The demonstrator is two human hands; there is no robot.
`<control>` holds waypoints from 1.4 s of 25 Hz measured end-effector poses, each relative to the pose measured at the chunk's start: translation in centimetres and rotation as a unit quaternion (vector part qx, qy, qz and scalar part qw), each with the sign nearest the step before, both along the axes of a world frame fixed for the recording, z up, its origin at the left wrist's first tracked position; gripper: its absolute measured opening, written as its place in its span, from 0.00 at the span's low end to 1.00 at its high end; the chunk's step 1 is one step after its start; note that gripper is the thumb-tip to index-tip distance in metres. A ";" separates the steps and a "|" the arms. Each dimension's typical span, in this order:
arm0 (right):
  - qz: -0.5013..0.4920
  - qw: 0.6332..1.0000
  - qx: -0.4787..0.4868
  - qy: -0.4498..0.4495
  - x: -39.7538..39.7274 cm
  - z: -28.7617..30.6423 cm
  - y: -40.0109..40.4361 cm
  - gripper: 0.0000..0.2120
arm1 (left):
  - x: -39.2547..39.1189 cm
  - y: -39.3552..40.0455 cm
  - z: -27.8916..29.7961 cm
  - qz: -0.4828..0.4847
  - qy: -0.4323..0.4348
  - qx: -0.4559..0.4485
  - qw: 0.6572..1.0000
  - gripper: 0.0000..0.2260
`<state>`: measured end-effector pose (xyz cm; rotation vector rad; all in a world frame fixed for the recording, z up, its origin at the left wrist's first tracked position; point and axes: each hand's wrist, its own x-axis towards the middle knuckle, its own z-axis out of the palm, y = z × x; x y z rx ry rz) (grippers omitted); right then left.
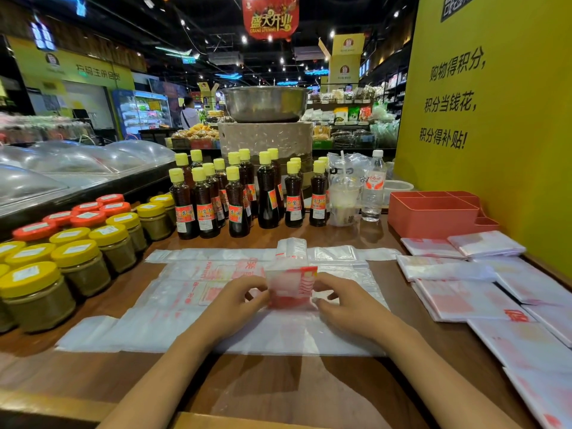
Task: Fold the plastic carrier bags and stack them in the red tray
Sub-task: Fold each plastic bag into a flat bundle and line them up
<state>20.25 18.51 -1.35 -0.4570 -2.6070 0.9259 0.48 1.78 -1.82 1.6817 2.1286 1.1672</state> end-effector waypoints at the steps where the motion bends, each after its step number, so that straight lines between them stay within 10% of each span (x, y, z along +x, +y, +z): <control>1: -0.003 1.000 0.001 0.005 0.0 0.1 -0.2 0.17 | 0.2 0.0 0.1 -0.007 -0.007 0.001 1.000 0.09; 22: -0.033 0.991 -0.126 0.036 0.0 0.8 -0.5 0.08 | 1.3 0.3 -0.2 -0.015 -0.022 -0.035 0.999 0.11; 35: -0.109 0.989 -0.102 0.024 -1.3 -0.6 -0.6 0.23 | 2.1 1.1 -0.6 0.023 -0.034 -0.009 0.999 0.20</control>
